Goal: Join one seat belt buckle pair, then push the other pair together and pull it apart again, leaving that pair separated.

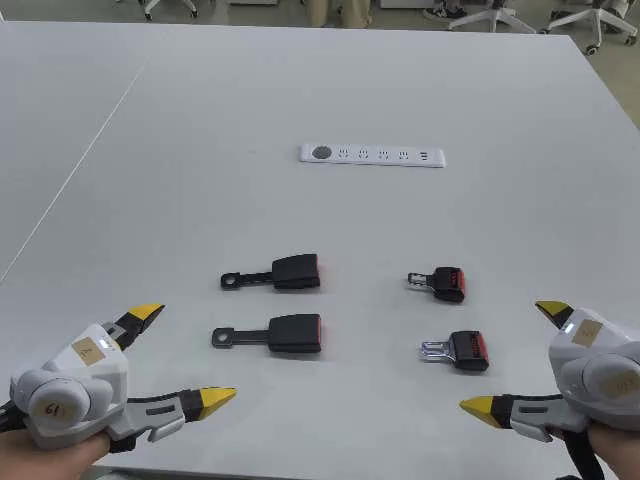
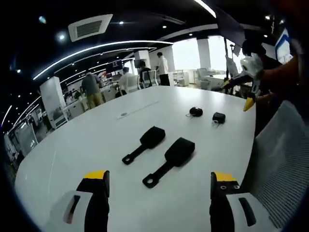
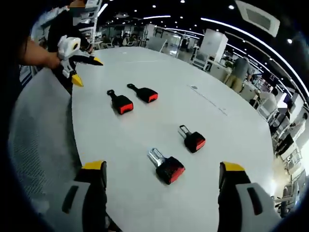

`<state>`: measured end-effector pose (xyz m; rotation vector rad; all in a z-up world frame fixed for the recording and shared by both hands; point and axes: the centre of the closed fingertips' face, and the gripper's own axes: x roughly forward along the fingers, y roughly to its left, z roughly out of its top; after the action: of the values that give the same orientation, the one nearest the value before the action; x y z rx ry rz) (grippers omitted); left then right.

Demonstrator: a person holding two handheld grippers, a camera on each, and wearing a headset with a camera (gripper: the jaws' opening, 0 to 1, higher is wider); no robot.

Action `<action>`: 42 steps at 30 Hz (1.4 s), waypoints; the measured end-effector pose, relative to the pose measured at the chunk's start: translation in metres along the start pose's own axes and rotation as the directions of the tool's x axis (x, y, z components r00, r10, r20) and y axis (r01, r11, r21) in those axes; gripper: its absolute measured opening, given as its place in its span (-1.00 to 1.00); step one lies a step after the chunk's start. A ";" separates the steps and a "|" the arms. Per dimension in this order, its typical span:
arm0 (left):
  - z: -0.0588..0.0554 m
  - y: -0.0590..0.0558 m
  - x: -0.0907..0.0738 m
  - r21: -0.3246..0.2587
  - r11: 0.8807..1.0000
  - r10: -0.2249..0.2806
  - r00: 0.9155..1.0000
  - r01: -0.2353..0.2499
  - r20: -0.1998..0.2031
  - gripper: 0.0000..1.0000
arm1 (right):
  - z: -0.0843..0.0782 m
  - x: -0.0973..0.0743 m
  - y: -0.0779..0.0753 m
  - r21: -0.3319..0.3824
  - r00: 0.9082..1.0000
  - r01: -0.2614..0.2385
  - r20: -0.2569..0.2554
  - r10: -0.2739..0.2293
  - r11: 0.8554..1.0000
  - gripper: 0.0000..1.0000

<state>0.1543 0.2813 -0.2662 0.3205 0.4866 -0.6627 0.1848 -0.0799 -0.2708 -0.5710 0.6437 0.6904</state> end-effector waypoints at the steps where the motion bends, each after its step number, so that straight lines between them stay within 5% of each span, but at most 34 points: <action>1: 0.000 0.000 0.000 -0.002 1.000 -0.001 1.000 0.001 0.000 0.73 | 0.000 -0.001 0.000 0.005 1.000 0.002 0.001 -0.002 1.000 0.96; 11: -0.004 -0.012 0.005 0.062 0.997 -0.037 0.999 0.039 -0.024 0.72 | -0.007 -0.008 0.009 0.040 1.000 0.012 -0.001 -0.012 0.999 0.96; 23: -0.001 -0.012 0.002 0.040 0.998 -0.038 0.999 0.039 -0.016 0.72 | 0.000 -0.023 0.009 0.034 1.000 0.008 -0.013 -0.008 0.999 0.94; 27: 0.002 -0.026 0.003 0.076 0.994 -0.077 0.997 0.077 -0.012 0.70 | 0.004 -0.029 0.006 0.037 1.000 0.014 -0.010 -0.013 0.999 0.91; 31: 0.000 -0.047 0.006 0.148 0.977 -0.150 0.988 0.155 -0.042 0.70 | 0.001 -0.026 0.013 0.041 1.000 0.010 -0.004 -0.010 0.999 0.91; 35: -0.013 -0.043 0.014 0.169 0.972 -0.151 0.986 0.161 -0.069 0.70 | -0.006 -0.020 0.026 0.051 1.000 -0.022 -0.009 0.023 0.998 0.91; 40: -0.020 -0.021 0.016 0.155 0.983 -0.091 0.993 0.101 -0.070 0.70 | -0.009 -0.012 0.035 0.008 0.998 -0.064 -0.019 0.064 0.998 0.91; 41: -0.019 -0.018 0.016 0.173 0.981 -0.081 0.995 0.090 -0.063 0.71 | -0.008 -0.010 0.034 -0.006 0.998 -0.065 -0.017 0.065 0.998 0.90; 42: -0.023 -0.008 0.014 0.258 0.964 -0.046 0.995 0.066 -0.085 0.71 | -0.008 -0.008 0.034 -0.015 0.998 -0.064 -0.020 0.063 0.998 0.88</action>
<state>0.1509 0.2783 -0.2937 0.5845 0.4850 -0.7732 0.1526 -0.0672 -0.2792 -0.5743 0.6775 0.7508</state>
